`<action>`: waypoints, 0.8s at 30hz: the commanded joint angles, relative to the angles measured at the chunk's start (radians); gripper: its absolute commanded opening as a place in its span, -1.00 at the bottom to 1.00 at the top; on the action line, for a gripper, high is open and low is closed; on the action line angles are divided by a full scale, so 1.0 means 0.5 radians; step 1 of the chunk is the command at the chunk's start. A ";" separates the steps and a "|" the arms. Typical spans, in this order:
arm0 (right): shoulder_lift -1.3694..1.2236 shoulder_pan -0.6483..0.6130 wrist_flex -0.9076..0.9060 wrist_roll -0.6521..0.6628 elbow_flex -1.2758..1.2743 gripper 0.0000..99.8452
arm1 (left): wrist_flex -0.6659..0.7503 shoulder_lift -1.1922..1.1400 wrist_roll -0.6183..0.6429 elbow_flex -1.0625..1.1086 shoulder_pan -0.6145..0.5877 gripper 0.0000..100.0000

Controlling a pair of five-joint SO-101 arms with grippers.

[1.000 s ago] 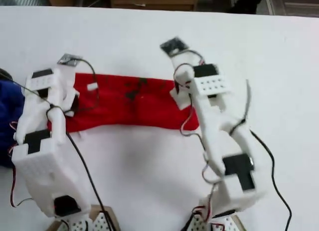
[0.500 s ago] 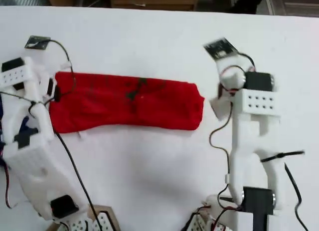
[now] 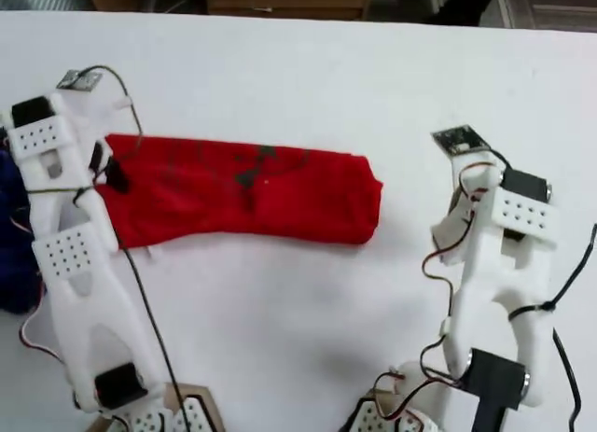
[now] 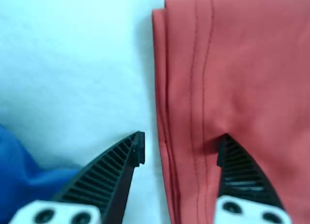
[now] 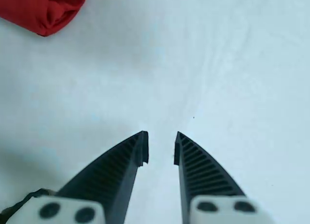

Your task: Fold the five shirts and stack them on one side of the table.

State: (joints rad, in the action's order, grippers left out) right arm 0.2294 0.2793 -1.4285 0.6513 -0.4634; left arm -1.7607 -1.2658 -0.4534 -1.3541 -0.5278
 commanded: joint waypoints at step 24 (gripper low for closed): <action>1.352 0.057 1.367 -0.012 -1.918 -0.81 | -0.055 0.942 0.089 0.827 0.273 -0.95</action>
State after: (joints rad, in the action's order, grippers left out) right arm 0.8692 0.3053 -0.8592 0.6513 -1.3364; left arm -1.7729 -1.0495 -0.4503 -1.1009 -0.4572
